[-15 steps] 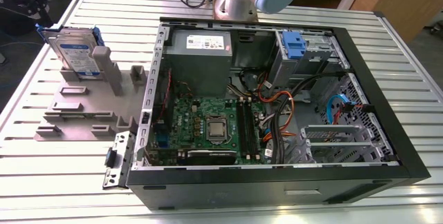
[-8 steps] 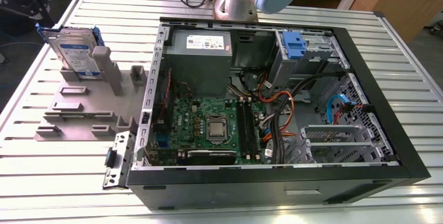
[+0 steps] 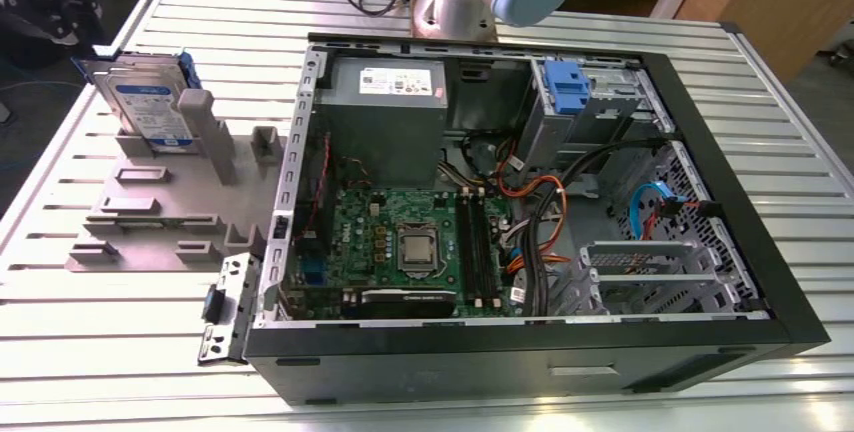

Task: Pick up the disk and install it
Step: 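Pick up the disk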

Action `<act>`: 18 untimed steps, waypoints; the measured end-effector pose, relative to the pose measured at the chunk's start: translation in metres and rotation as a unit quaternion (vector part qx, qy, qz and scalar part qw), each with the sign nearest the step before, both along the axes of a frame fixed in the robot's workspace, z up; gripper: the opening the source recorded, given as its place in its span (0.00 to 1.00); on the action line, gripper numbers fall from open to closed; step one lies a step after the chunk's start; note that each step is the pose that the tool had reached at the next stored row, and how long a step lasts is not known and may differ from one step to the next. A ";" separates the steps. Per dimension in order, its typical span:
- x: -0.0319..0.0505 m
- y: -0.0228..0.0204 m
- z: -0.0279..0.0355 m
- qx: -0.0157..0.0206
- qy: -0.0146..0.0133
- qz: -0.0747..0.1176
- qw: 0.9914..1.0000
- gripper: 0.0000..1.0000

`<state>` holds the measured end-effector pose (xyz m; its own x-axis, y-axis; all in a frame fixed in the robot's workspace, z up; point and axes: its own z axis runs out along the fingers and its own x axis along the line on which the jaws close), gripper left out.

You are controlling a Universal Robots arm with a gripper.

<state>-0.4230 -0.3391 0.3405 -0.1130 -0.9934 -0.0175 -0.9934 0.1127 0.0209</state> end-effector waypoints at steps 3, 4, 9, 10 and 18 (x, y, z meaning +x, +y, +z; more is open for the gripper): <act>0.0000 0.0000 -0.0008 0.000 0.000 0.018 1.000 0.41; 0.0000 0.0000 -0.0011 0.000 -0.001 0.025 1.000 0.47; 0.0000 0.0000 -0.0029 0.000 -0.001 0.056 0.998 0.59; 0.0000 0.0000 -0.0034 0.000 -0.001 0.061 0.998 0.59; -0.0008 0.0057 -0.0066 0.000 -0.001 0.078 0.997 0.59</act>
